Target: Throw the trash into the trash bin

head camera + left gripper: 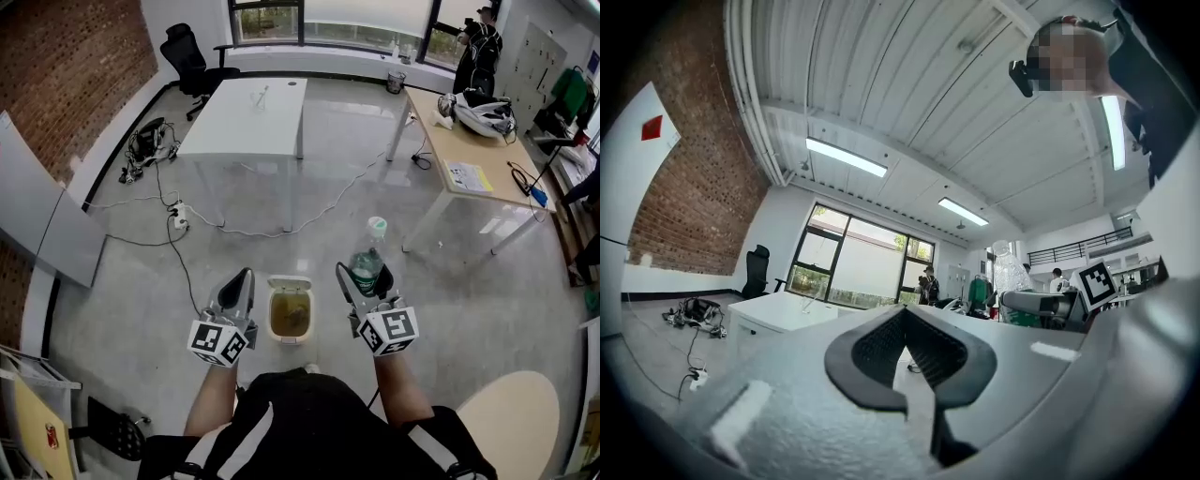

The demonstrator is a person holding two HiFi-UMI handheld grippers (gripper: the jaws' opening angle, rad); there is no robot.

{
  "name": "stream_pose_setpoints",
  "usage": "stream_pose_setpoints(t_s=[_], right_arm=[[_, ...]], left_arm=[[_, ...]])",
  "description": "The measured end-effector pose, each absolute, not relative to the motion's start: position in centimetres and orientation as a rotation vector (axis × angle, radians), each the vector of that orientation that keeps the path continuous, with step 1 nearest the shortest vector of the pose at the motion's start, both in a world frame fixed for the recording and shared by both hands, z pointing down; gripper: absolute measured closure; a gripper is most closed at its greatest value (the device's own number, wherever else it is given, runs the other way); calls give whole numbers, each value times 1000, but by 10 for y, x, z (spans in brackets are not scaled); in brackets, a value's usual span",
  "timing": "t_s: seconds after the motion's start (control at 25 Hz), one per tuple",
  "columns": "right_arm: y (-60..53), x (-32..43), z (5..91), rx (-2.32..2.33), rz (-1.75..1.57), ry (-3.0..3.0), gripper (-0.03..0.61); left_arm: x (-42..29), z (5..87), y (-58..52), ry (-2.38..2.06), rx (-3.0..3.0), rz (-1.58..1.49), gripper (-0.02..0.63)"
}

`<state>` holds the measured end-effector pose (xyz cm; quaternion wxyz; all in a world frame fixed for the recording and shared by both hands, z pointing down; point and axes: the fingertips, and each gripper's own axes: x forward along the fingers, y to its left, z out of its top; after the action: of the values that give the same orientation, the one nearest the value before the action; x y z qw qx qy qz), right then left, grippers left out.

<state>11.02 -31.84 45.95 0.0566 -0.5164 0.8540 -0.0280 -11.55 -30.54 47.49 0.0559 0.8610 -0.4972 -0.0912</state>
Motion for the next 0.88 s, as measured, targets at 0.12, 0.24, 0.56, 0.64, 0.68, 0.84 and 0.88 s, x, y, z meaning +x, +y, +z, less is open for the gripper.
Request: stream_pose_setpoints(t_s=[0.12, 0.24, 0.56, 0.64, 0.68, 0.84, 0.88], right_arm=[[-326, 105, 477, -1518, -116, 2650, 250], [-334, 90, 503, -1499, -176, 2710, 250], [-349, 39, 585, -1437, -449, 2867, 250], [-345, 27, 608, -1419, -524, 2913, 250], [-341, 21, 621, -1411, -567, 2937, 250], [-320, 4, 666, -1384, -726, 3019, 250], [-320, 2, 678, -1379, -738, 3043, 250]], left_arm=[[-109, 490, -310, -1527, 2572, -281, 612], [-112, 509, -314, -1521, 2532, -242, 612], [-131, 563, -328, -1520, 2430, -101, 611], [-136, 583, -329, -1514, 2386, -69, 611], [-138, 594, -326, -1508, 2362, -51, 611], [-143, 628, -313, -1474, 2275, 14, 611], [-145, 637, -315, -1470, 2263, 23, 611]])
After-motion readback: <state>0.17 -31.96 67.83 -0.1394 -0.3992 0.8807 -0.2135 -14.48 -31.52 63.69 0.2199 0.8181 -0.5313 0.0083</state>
